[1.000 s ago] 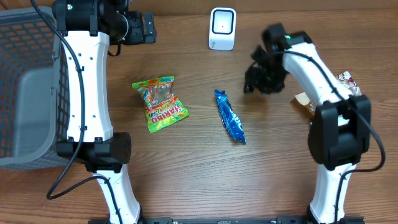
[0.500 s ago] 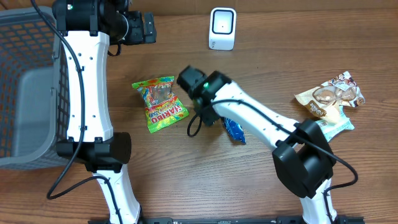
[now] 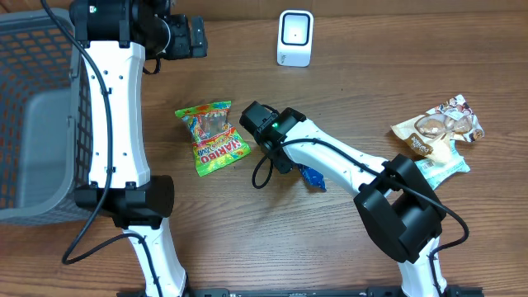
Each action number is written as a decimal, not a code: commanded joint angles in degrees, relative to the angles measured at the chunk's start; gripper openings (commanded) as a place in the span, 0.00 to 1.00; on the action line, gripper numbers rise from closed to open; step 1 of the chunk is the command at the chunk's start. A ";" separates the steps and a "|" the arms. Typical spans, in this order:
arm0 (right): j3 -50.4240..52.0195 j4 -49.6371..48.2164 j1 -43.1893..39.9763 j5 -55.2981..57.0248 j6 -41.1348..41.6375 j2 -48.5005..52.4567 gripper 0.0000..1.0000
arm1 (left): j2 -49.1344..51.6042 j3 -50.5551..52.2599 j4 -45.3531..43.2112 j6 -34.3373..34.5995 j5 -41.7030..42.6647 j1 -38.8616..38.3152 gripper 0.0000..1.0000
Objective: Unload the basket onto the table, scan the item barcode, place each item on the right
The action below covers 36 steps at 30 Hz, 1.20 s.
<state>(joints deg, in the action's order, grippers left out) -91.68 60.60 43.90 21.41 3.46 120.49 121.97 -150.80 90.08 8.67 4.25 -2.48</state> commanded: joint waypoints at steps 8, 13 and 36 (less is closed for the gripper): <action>0.61 -0.13 -0.09 -5.77 1.05 -0.76 0.52 | 0.55 -0.31 -0.09 0.15 -0.20 0.20 1.00; 0.61 -0.42 -0.50 -8.02 1.07 -0.76 0.53 | 0.57 -0.31 -0.09 0.15 -0.20 0.20 1.00; -6.05 4.90 -1.64 -16.87 0.59 -2.45 0.51 | 0.55 -0.31 -0.09 0.15 -0.20 0.22 1.00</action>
<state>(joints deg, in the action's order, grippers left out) -99.57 65.60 42.13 7.01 4.25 119.61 121.95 -150.80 90.08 8.67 4.25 -2.48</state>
